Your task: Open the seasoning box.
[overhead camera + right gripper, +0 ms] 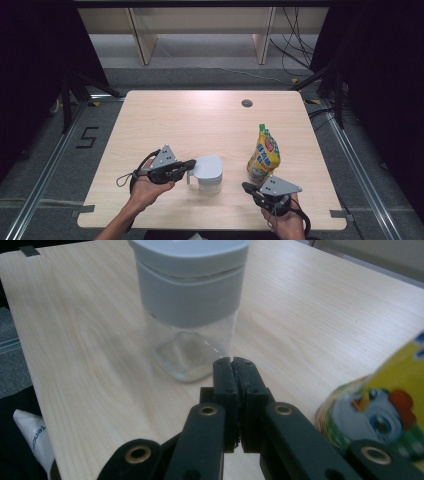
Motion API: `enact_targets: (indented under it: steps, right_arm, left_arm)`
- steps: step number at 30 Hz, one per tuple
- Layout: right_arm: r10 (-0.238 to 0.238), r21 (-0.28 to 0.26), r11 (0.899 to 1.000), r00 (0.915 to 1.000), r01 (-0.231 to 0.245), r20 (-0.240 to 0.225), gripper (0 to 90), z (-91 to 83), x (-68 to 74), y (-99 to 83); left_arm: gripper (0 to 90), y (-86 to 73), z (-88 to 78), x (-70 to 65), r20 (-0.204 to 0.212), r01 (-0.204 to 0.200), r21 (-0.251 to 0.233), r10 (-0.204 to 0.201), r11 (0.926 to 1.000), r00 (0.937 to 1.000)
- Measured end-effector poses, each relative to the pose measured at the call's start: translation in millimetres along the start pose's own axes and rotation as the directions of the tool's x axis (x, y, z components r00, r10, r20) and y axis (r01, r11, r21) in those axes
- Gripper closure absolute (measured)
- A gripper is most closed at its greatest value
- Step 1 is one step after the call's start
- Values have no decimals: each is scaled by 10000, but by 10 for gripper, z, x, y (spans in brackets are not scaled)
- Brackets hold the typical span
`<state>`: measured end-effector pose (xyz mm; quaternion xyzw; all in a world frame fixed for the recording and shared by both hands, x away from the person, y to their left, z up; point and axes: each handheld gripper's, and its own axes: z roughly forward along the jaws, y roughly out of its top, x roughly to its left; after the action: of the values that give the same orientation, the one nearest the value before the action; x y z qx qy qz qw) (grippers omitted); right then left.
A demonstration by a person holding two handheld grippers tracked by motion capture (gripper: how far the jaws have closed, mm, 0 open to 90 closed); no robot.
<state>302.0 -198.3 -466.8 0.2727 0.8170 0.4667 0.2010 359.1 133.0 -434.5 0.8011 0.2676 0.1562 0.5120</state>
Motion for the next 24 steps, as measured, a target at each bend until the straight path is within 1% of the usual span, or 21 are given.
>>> enact_targets:
  steps: [1, 2, 3, 4, 5, 8, 9, 10, 11, 12, 13, 14, 15, 17, 18, 19, 20, 21, 23, 24]
  right_arm:
    - [37, -1, 10000, 10000, -37, 11, 900, 15, 5, 18]
    - [-140, -91, 9999, 9999, 139, -74, 900, 40, -1, 38]
    - [-132, -115, 9998, 9999, 131, -80, 900, 56, 3, 55]
    - [-128, -154, 9998, 9999, 127, -100, 900, 75, 9, 67]
    - [-232, -186, 9996, 9997, 229, -111, 900, 108, 17, 104]
    - [-204, -170, 9997, 9997, 202, -119, 900, 136, 17, 127]
    - [-162, -188, 9997, 9998, 159, -145, 900, 156, 17, 136]
    - [-96, -75, 9999, 9998, 94, -192, 900, 167, 23, 145]
    - [-200, -112, 9997, 9997, 198, -164, 900, 185, 14, 154]
    - [-145, -115, 9998, 9997, 142, -221, 900, 204, 23, 158]
    - [-265, -156, 9995, 9994, 262, -231, 900, 224, 6, 167]
    - [-125, -182, 9998, 9996, 121, -241, 900, 243, 5, 170]
    - [-233, -176, 9996, 9995, 229, -213, 900, 256, 2, 180]
    - [-239, -213, 9995, 9996, 236, -157, 900, 266, -9, 205]
    - [-201, -253, 9995, 9996, 195, -216, 900, 271, -12, 217]
    - [-64, -302, 9995, 9998, 58, -206, 900, 280, -14, 235]
    - [-173, -346, 9993, 9997, 168, -159, 900, 290, -29, 248]
    - [-218, -308, 9993, 9995, 211, -224, 900, 305, -28, 256]
    - [-151, -357, 9993, 9996, 143, -218, 900, 323, -22, 260]
    - [-198, -318, 9993, 9996, 192, -207, 900, 330, -29, 265]
  left_arm:
    - [892, -3, 3, 5, 20, 108, -43, -108, 9999, 9999]
    - [892, -3, 4, 15, 18, 97, -65, -97, 9999, 10000]
    - [892, -5, 2, 14, -16, 163, -51, -163, 9999, 9999]
    - [892, -6, 2, 14, -15, 134, -55, -134, 9999, 9999]
    - [892, -6, 2, 14, -12, 108, -59, -108, 9999, 9999]
    - [893, -11, -2, 9, -25, 124, -71, -124, 9999, 9999]
    - [893, -10, -10, 9, -49, 10, -30, -10, 10000, 10000]
    - [892, -14, -13, 7, -55, 71, -31, -71, 10000, 10000]
    - [893, -17, -13, 12, -10, 133, -61, -133, 9999, 9999]
    - [892, -19, -13, 23, 38, 97, -94, -96, 9999, 9999]
    - [893, -25, -16, 16, 1, 205, -84, -205, 9998, 9998]
    - [893, -25, -15, 14, -8, 148, -98, -148, 9998, 9999]
    - [893, -24, -15, 13, -22, 102, -96, -102, 9999, 9999]
    - [893, -25, -17, 20, 15, 134, -74, -134, 9999, 9999]
    - [893, -27, -19, 19, -1, 137, -80, -137, 9999, 9999]
    - [893, -26, -15, 16, -15, 1, -126, -1, 9999, 10000]
    - [893, -26, -15, 16, -15, 1, -126, -1, 9999, 10000]
    - [893, -27, -12, 12, 30, 82, -125, -82, 9999, 10000]
    - [893, -27, -15, 10, -12, 80, -114, -80, 9999, 10000]
    - [893, -25, -20, 10, -13, 24, -68, -24, 10000, 10000]
